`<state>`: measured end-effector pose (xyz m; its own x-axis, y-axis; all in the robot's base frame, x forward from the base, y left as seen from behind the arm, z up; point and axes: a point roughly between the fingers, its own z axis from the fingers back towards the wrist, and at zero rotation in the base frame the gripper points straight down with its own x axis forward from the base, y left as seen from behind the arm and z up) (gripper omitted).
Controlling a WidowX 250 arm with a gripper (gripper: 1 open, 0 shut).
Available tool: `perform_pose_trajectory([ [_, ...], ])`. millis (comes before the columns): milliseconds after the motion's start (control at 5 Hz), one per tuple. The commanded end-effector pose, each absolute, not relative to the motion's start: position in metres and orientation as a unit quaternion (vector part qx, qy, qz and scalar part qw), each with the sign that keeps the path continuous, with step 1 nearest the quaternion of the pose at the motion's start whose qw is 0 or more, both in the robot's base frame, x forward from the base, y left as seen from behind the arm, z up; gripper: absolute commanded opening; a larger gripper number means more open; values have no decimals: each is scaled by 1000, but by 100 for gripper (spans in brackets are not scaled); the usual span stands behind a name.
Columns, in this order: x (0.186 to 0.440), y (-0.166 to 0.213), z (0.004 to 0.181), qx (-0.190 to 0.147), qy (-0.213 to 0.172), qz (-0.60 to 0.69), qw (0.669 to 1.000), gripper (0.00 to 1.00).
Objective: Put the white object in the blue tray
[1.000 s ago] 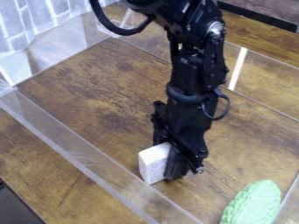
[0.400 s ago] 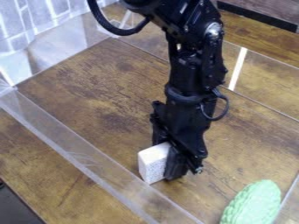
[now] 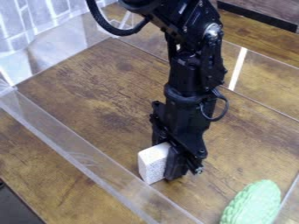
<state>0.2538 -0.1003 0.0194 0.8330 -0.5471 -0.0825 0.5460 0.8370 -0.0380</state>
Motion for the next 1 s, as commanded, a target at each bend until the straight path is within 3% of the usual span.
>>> perform_pose_trajectory([
  [0,256,-94,29,-4,29,-279,960,0],
  [800,258,-87,32,2,18,-279,960,0],
])
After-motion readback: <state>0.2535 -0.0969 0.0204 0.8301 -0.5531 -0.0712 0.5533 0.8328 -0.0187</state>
